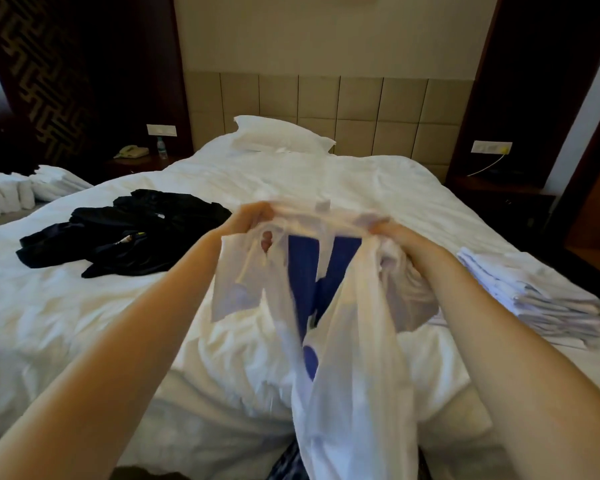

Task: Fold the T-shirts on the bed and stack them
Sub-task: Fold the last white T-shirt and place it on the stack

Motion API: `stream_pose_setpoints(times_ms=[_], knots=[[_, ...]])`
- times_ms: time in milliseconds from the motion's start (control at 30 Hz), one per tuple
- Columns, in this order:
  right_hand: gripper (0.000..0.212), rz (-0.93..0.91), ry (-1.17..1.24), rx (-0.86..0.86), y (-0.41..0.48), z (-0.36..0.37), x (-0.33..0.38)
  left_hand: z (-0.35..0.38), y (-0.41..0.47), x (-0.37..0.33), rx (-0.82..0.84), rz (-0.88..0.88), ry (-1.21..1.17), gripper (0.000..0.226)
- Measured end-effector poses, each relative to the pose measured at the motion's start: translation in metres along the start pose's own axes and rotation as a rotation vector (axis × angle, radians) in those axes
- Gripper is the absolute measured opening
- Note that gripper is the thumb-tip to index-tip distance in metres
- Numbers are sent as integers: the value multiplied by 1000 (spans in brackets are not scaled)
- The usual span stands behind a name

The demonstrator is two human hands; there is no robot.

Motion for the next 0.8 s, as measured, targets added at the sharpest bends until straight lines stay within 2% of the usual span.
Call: stream_pose_setpoints(times_ms=[67, 133, 233, 333, 433, 500, 567, 667, 800], knots=[[13, 69, -246, -44, 17, -11, -22, -20, 18, 29, -66, -150, 407, 25], [13, 125, -340, -141, 32, -20, -38, -32, 30, 50, -68, -264, 618, 32], [10, 115, -550, -167, 49, -19, -42, -38, 42, 60, -43, -339, 634, 35], [22, 61, -677, -199, 69, -19, -44, -44, 54, 57, -34, -370, 533, 57], [23, 22, -870, -246, 87, -22, -41, -57, 73, 57, -74, -401, 559, 38], [19, 6, -957, -250, 104, -21, -41, -71, 95, 47, -170, -338, 705, 29], [6, -15, -967, -223, 122, -17, -43, -81, 118, 35, -244, -245, 762, 33], [19, 11, -951, -194, 153, -12, -54, -93, 153, 23, -362, -140, 789, 43], [18, 38, -955, -259, 196, -18, -68, -108, 199, 16, -547, -9, 880, 24]])
Point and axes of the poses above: each hand's wrist, its own y-axis towards the middle knuckle, its own z-axis out of the palm, x = y × z, the point moved 10 cm from there along y, towards the middle knuckle, and after that the axes turned 6 degrees about -z, right-handed, at the moved point
